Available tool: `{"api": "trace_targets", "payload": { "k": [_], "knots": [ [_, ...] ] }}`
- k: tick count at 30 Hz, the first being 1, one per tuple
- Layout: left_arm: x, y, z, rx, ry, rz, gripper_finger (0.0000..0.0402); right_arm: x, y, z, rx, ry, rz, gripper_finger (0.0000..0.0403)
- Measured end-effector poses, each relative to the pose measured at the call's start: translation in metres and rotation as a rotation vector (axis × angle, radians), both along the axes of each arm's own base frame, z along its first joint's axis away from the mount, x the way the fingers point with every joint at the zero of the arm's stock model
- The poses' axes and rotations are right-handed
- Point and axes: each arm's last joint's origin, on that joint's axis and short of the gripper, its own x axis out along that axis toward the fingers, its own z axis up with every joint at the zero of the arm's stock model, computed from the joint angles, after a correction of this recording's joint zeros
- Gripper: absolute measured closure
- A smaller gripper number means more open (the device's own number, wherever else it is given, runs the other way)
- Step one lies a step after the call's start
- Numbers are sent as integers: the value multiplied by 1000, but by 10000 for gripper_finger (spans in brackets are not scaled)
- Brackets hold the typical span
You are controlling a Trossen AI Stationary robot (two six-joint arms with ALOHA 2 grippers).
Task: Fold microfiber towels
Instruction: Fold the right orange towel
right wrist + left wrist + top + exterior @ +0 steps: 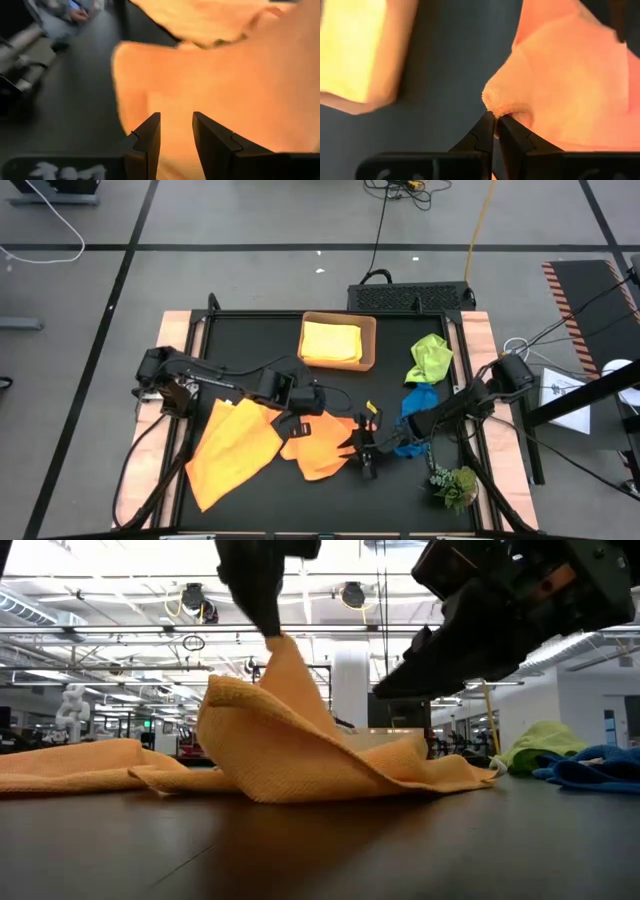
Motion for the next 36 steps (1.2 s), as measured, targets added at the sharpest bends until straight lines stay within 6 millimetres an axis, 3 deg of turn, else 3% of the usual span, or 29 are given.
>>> {"api": "trace_targets", "payload": {
  "k": [7, 13, 19, 25, 31, 36],
  "knots": [
    [-2, 16, -38, -111, 45, -49, 370, 1, -2, -4, -18, 14, -6, 296],
    [-8, 30, -48, -139, 104, -26, 313, 1, -3, -4, -26, 21, -5, 296],
    [-21, 30, -26, -146, 95, 0, 252, 1, 2, 0, -33, -34, 35, 296],
    [-35, 21, -3, -93, 20, 22, 224, 7, 12, 10, -44, -124, 121, 289],
    [-45, 6, 4, -93, 31, 49, 222, 31, 31, 10, -95, -111, 185, 258],
    [-59, -18, -3, 7, 94, 92, 222, 48, 38, 9, -120, -99, 193, 233]
  ]
}}
